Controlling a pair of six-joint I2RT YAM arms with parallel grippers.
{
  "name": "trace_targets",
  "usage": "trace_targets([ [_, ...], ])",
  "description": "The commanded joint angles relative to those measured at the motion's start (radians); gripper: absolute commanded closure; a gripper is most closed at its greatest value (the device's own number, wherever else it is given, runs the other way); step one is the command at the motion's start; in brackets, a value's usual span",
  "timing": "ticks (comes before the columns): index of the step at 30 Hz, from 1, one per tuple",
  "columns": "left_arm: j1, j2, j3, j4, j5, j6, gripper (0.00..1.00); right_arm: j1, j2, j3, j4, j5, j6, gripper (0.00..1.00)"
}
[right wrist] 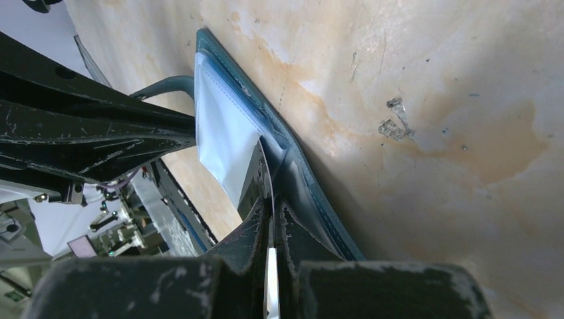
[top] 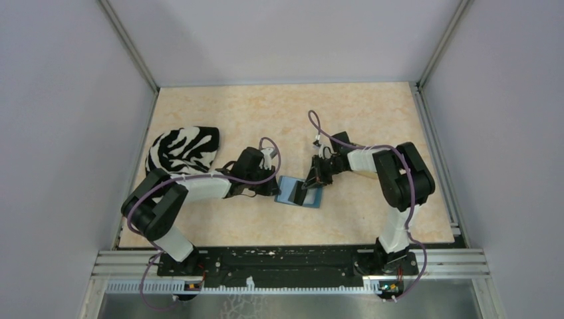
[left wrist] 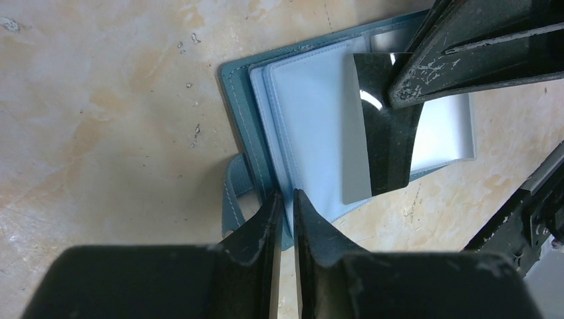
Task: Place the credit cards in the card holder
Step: Insert the credit card into the card holder.
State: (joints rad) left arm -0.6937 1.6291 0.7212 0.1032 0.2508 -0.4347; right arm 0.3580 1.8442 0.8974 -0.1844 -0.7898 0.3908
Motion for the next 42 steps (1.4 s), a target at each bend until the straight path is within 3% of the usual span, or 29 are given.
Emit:
trace_targets([
  [1,-0.004,0.051,0.009,0.006,-0.019,0.03,0.82,0.013,0.041,0.006,0.028,0.03,0.015,1.0],
  [9,-0.004,0.027,0.014,-0.008,-0.03,0.035,0.79,0.012,0.03,-0.002,0.045,0.023,0.023,0.95],
  [16,-0.004,-0.129,0.011,-0.028,-0.089,0.072,0.57,0.012,0.05,0.01,0.041,0.03,0.005,0.9],
  [19,-0.004,-0.205,0.013,-0.016,-0.05,0.072,0.55,0.012,0.051,0.012,0.04,0.03,0.001,0.9],
  [22,-0.022,-0.24,0.018,0.003,0.006,0.052,0.57,0.012,0.052,0.014,0.037,0.031,-0.003,0.9],
  [28,-0.141,-0.221,0.043,0.015,-0.013,-0.004,0.66,0.012,0.052,0.019,0.032,0.033,-0.012,0.89],
  [31,-0.217,-0.15,0.093,-0.012,-0.097,-0.014,0.7,0.011,0.053,0.02,0.033,0.035,-0.015,0.89],
  [36,-0.297,-0.031,0.196,-0.067,-0.272,-0.046,0.83,0.012,0.054,0.021,0.027,0.044,-0.023,0.89],
  [42,-0.361,0.096,0.295,-0.144,-0.407,-0.054,0.89,0.012,0.058,0.023,0.022,0.046,-0.029,0.89],
])
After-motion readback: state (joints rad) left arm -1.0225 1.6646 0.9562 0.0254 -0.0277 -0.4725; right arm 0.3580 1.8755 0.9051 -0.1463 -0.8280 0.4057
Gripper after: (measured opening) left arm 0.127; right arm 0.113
